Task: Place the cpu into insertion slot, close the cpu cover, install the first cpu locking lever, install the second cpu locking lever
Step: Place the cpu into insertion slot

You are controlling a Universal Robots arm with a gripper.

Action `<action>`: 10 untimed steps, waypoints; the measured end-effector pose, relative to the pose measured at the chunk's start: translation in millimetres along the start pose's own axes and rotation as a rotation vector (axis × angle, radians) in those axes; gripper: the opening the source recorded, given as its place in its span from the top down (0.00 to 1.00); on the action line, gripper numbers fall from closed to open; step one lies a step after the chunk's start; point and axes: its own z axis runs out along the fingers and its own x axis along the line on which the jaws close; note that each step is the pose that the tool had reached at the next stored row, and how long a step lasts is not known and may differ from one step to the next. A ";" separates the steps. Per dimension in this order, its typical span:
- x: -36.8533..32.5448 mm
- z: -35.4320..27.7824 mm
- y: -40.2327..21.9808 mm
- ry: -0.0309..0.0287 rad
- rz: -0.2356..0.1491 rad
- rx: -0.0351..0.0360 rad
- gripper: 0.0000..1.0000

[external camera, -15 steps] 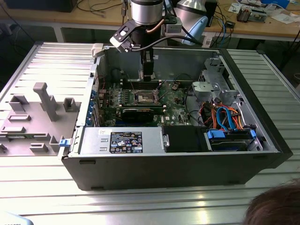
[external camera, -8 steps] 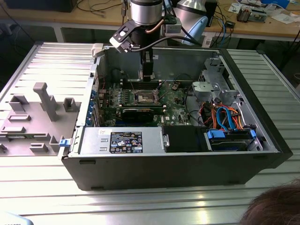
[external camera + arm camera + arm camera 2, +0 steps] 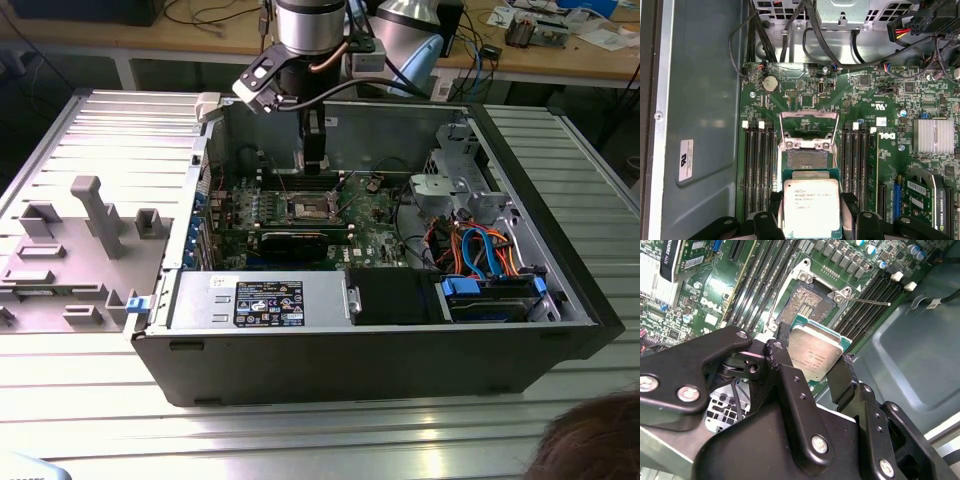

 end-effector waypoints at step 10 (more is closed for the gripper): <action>0.0 1.6 -1.5 0.0001 0.000 -0.0001 0.45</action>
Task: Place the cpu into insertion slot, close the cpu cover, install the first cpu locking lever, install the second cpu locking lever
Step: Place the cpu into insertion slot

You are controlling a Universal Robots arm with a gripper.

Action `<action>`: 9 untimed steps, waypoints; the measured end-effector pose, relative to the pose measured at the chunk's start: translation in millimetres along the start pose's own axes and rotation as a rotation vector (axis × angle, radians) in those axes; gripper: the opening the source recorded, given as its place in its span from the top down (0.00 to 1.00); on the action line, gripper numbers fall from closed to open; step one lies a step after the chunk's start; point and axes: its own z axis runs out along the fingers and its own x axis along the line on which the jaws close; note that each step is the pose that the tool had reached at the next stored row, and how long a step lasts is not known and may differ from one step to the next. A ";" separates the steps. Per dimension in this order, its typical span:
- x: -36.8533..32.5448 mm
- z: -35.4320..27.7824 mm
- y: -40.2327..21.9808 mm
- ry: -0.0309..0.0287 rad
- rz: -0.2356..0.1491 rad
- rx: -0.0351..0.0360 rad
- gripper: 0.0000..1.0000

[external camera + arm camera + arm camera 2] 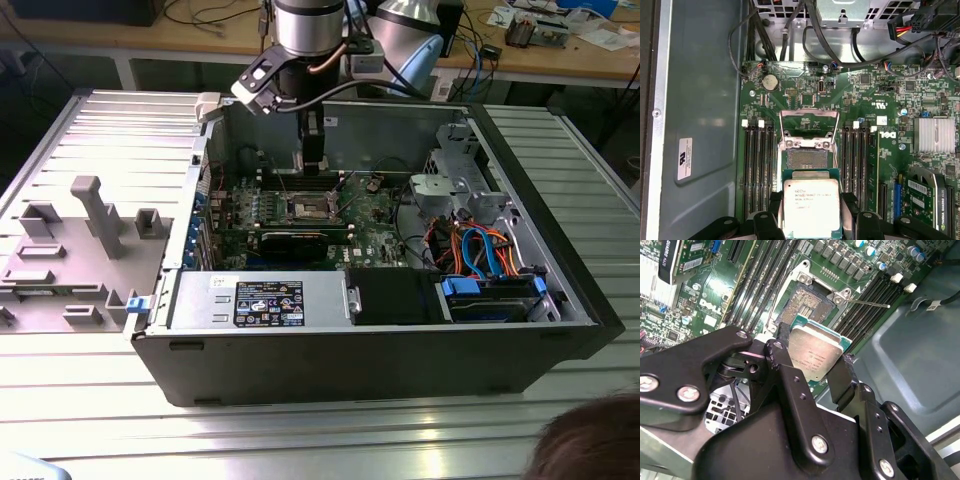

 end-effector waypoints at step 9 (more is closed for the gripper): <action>0.0 1.4 -1.0 0.0000 0.000 0.0000 0.45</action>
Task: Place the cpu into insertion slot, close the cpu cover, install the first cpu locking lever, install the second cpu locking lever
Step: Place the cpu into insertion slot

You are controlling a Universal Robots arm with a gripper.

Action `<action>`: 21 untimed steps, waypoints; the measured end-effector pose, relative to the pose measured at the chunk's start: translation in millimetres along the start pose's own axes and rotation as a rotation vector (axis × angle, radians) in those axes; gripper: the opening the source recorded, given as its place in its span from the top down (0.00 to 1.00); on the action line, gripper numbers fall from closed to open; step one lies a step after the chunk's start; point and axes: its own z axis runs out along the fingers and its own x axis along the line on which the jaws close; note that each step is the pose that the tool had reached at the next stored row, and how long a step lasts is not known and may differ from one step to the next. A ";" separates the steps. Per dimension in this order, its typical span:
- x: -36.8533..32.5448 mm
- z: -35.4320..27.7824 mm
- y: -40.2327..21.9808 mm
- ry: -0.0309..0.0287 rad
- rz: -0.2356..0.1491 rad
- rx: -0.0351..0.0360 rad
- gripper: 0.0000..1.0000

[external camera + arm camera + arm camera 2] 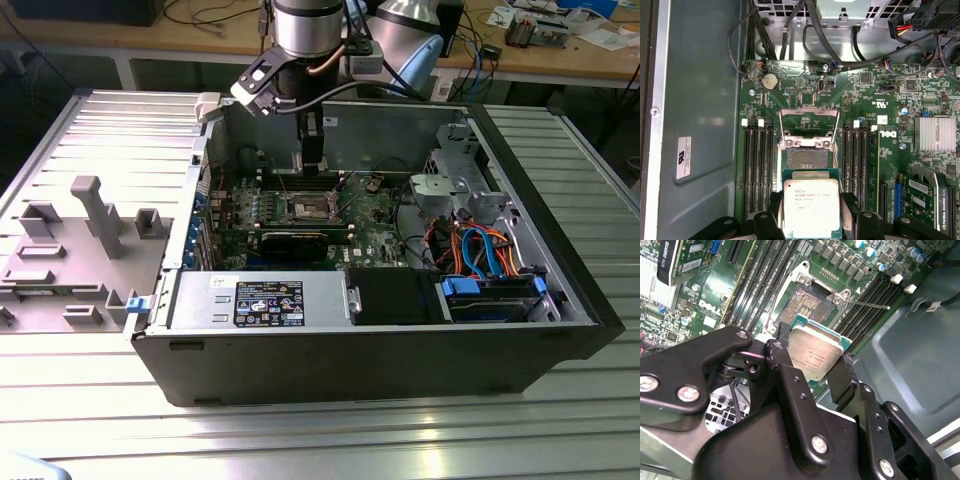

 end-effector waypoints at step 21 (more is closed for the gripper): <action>-0.1 7.5 -1.1 0.0000 0.000 0.0001 0.45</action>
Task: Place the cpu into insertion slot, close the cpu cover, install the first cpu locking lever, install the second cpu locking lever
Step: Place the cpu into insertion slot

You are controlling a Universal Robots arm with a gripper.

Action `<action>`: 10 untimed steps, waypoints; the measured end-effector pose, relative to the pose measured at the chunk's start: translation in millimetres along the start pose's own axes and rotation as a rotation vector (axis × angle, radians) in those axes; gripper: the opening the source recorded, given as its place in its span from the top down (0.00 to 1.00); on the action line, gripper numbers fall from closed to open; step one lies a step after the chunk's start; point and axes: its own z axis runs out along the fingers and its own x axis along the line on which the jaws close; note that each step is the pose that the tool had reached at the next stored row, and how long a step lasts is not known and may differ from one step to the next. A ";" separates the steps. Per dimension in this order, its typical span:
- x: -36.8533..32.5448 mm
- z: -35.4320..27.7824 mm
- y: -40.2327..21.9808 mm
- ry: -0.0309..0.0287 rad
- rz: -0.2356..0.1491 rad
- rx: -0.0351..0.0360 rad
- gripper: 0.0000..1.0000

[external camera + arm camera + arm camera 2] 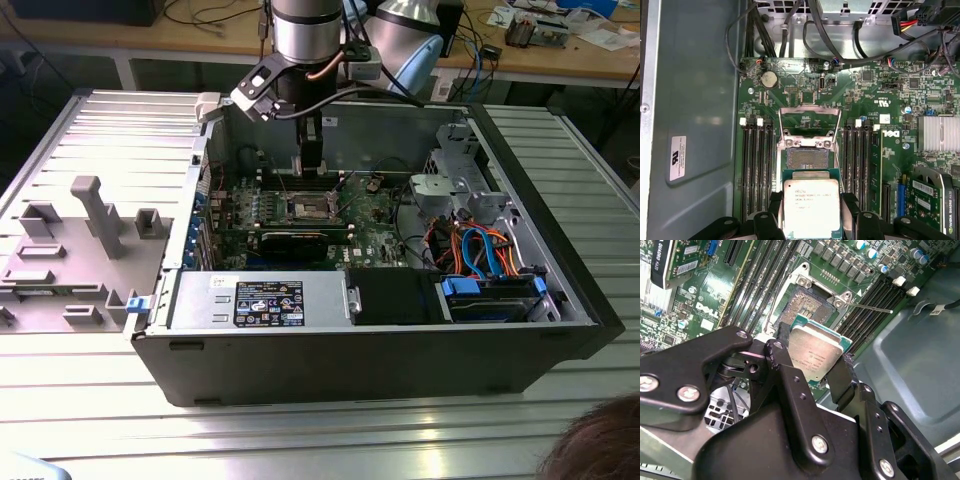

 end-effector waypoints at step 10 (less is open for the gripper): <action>-0.1 3.5 -0.2 0.0000 0.000 0.0000 0.45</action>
